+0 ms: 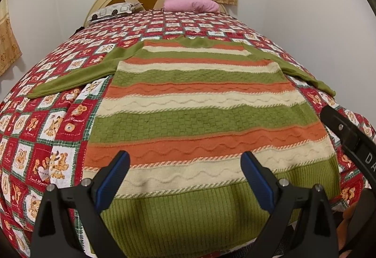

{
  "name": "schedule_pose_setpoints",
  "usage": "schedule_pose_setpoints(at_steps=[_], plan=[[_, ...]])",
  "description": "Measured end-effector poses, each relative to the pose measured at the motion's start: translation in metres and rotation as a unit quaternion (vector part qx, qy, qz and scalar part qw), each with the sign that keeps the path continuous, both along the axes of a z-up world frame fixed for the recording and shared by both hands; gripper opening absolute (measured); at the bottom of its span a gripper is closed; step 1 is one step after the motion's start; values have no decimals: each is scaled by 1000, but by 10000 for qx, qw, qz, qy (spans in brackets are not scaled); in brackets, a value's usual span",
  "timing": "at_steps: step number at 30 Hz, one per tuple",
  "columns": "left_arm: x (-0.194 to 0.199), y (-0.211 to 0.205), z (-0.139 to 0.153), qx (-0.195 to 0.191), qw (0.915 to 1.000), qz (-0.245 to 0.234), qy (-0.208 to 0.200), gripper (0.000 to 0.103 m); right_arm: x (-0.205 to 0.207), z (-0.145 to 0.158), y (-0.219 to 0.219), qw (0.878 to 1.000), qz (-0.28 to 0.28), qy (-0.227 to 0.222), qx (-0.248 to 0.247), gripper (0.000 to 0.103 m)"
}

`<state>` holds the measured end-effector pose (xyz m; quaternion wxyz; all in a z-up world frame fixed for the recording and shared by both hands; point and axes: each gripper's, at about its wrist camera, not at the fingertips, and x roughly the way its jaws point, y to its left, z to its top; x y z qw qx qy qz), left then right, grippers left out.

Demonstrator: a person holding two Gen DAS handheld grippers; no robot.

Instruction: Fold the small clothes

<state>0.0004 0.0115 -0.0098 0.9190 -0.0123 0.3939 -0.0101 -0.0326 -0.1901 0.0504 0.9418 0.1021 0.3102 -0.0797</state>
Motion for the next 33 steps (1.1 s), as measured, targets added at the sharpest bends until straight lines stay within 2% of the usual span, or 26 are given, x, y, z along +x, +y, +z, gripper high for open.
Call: schedule_pose_setpoints(at_steps=[33], plan=[[2, -1, -6, 23, 10000, -3, 70, 97, 3, -5, -1, 9999, -41, 107, 51, 100]])
